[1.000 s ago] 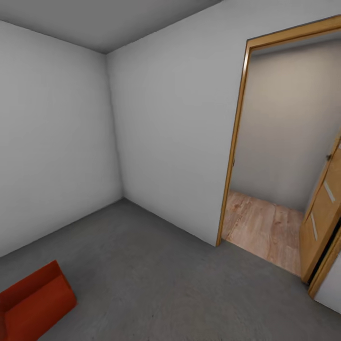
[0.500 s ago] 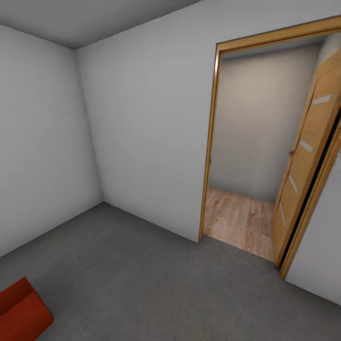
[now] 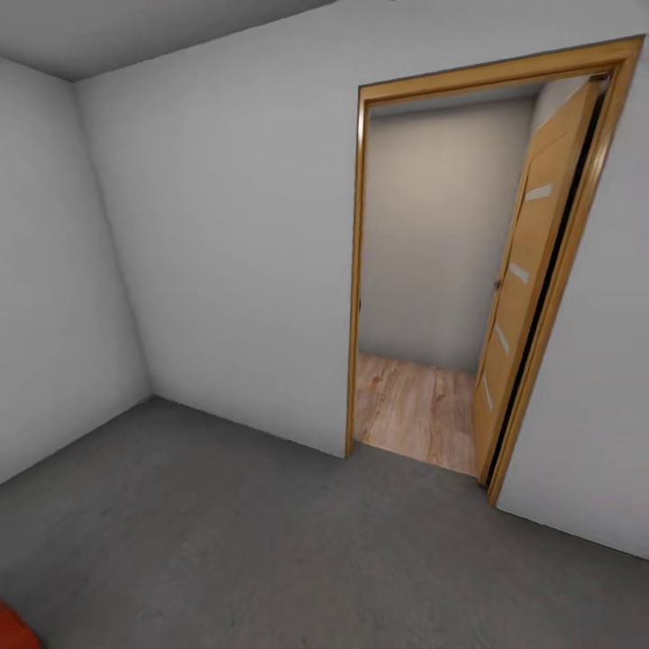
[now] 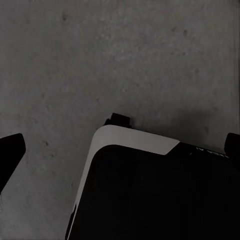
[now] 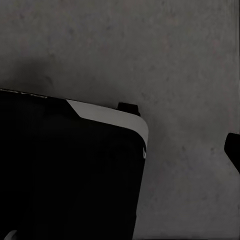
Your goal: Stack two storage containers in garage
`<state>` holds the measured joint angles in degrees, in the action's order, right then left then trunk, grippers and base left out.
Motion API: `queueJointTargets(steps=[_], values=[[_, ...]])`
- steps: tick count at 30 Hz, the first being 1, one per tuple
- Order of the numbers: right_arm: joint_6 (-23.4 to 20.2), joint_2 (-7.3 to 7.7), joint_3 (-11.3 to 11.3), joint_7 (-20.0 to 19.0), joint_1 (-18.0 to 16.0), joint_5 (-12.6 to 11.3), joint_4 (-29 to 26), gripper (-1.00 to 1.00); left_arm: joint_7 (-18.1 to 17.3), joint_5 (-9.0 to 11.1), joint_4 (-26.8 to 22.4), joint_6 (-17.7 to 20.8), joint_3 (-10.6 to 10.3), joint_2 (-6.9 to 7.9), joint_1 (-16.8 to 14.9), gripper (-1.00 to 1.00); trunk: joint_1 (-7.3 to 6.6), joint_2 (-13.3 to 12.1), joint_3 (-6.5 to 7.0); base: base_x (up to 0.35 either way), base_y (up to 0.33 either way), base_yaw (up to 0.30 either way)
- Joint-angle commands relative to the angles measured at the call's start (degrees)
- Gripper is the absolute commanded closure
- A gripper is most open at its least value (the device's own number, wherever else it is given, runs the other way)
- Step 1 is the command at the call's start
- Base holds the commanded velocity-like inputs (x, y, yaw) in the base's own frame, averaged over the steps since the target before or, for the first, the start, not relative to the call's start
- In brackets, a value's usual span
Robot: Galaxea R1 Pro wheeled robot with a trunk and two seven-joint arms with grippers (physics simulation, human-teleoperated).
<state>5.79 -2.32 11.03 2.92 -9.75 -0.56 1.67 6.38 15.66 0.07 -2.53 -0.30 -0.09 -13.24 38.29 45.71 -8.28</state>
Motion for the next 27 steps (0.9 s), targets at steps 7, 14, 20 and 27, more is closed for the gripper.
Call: queueJointTargets(steps=[7, 14, 20, 27], values=[[0.3, 0.02, 0.3, 0.2, -0.1, -0.1, 0.2, -1.00, 0.1, 0.3, 0.0, -0.2, -0.1, -0.02, 0.0, -1.00, 0.01, 0.1, -0.09, 0.000, 0.000, -0.290], [0.4, 0.01, 0.3, 0.2, -0.1, -0.1, 0.2, -1.00, 0.1, 0.3, 0.0, -0.1, -0.1, -0.09, 0.0, -1.00, 0.01, 0.1, -0.09, 0.000, 0.000, -0.290], [0.6, -0.05, 0.4, 0.3, -0.1, -0.1, 0.2, -1.00, 0.1, 0.3, 0.0, -0.1, -0.1, -0.09, 0.0, -1.00, 0.01, 0.1, -0.09, 0.000, 0.000, -0.290], [0.5, -0.13, 0.4, 0.3, -0.1, -0.1, 0.2, -1.00, 0.2, 0.3, 0.0, -0.2, -0.1, 0.10, 0.0, -1.00, 0.01, 0.1, -0.09, 0.000, 0.000, -0.290]])
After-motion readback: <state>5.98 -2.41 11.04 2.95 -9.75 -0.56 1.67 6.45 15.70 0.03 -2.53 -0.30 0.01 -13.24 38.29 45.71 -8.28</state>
